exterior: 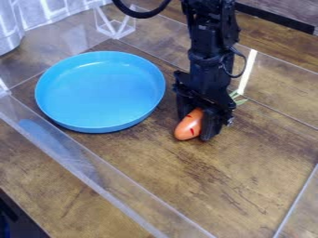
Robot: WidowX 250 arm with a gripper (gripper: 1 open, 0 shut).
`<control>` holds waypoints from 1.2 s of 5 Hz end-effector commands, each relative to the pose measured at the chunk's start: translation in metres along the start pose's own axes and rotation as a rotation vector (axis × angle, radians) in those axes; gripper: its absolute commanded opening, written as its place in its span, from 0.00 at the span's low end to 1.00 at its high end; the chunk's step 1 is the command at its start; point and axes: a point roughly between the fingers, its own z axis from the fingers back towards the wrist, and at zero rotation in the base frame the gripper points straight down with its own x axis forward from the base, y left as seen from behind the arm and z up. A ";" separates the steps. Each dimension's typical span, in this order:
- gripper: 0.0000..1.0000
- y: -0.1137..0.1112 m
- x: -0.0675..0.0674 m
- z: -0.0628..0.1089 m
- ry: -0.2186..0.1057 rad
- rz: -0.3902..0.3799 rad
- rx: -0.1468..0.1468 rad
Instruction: Put the carrot in the blue tray
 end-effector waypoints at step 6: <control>0.00 0.012 -0.014 0.039 -0.010 -0.005 0.045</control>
